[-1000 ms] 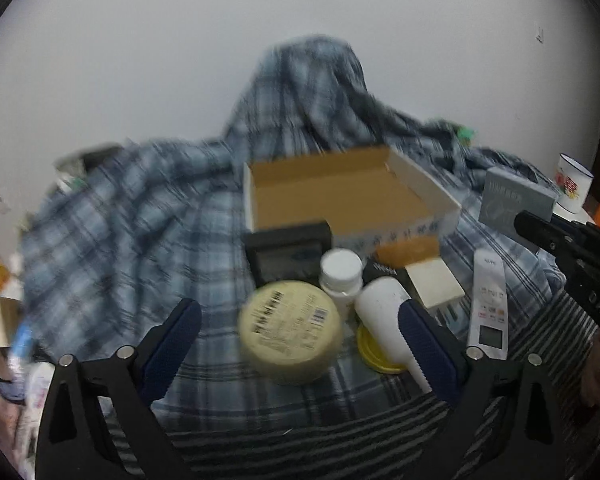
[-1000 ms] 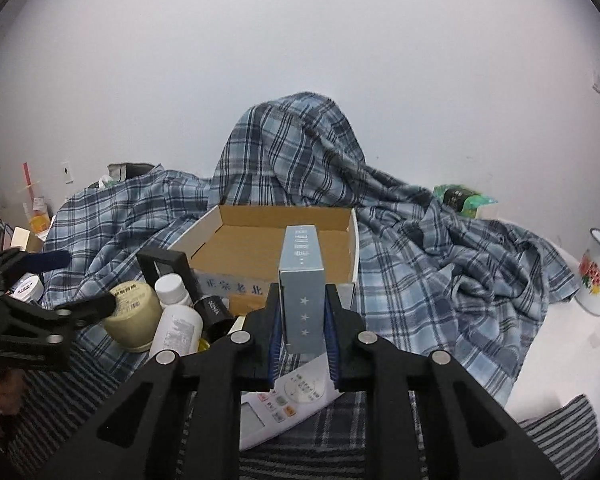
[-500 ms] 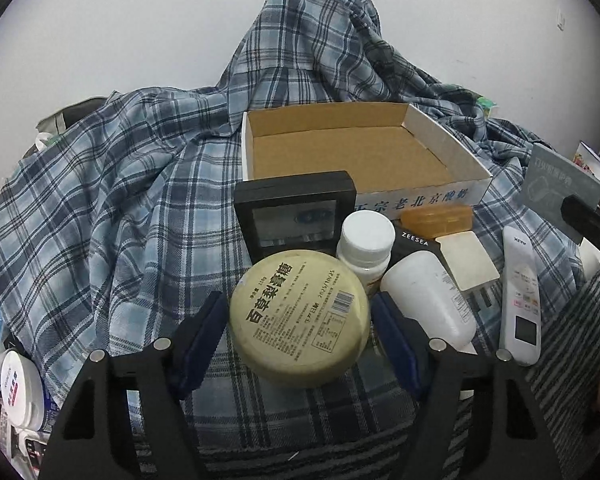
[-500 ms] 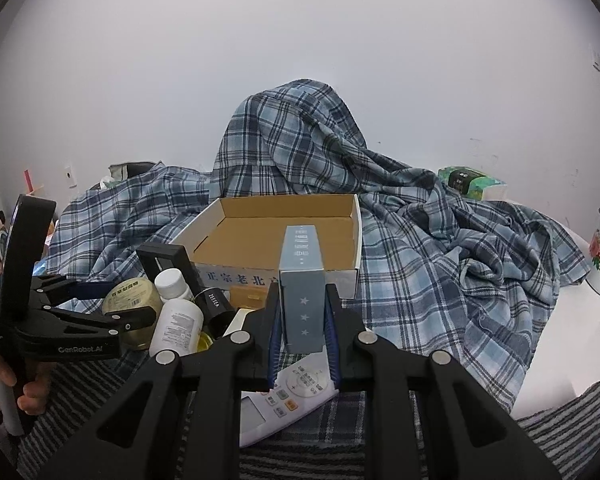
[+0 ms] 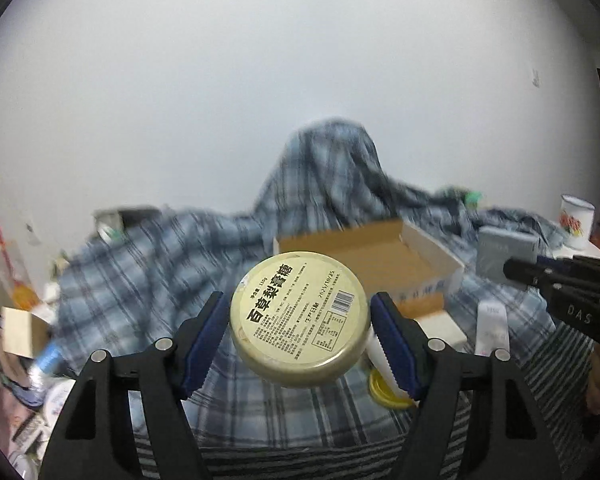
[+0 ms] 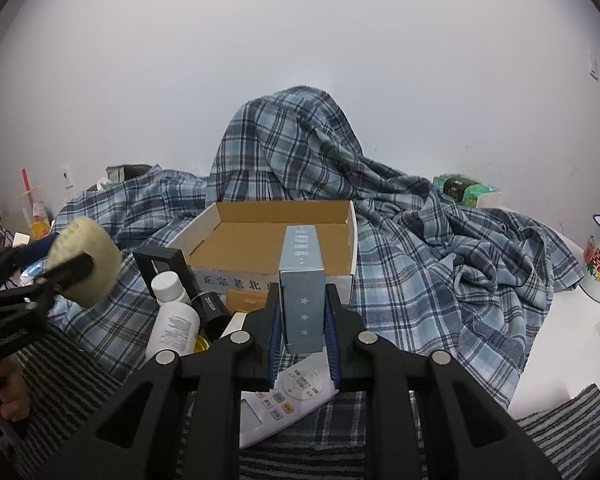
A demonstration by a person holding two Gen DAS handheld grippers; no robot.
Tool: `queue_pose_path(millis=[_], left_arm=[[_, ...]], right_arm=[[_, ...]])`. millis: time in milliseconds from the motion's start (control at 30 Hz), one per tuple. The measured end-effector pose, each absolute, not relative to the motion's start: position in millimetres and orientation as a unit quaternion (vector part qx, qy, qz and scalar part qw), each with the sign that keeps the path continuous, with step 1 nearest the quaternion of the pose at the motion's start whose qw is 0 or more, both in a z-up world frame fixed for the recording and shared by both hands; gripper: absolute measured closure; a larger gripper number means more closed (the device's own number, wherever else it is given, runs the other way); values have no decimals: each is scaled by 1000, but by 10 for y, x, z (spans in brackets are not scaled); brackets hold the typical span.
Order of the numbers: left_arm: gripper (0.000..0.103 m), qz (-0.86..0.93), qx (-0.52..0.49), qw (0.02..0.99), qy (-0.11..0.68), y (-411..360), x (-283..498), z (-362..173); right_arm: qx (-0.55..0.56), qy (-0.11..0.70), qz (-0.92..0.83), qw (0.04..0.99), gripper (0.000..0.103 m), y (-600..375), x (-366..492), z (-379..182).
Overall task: Organize rigid objects
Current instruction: 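Lift the cream jar with the left gripper while the right gripper carries the blue-grey box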
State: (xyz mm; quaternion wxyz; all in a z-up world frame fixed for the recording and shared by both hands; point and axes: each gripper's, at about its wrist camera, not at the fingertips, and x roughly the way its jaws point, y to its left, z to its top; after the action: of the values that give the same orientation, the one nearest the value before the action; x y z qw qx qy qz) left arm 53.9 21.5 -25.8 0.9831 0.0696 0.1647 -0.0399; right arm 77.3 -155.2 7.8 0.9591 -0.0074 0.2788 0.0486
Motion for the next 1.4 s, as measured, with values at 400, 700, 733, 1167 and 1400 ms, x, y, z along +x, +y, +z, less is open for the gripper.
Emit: queue_pose_path(millis=[400,700,733,1167,1400], left_arm=[[28,-26,31,990,136,346,314,-19],[29,-30,43,996,79,176,153,405],[29,-32,42,996,72,158,152,457],[29,-31,41,999,8,-121,652,1032],[29,-48,35,997,43,-125,1302,885]], right_arm=[[-24,251,51,966,85,-1466,681,148],[-43,213,57,974,85,-1441,536,476],[-45,208,60,975,85,-1441,522,552],[-88,92,80,989,85,-1330,885,1526],[-81,87,61,991,85,-1360,1404,1462]])
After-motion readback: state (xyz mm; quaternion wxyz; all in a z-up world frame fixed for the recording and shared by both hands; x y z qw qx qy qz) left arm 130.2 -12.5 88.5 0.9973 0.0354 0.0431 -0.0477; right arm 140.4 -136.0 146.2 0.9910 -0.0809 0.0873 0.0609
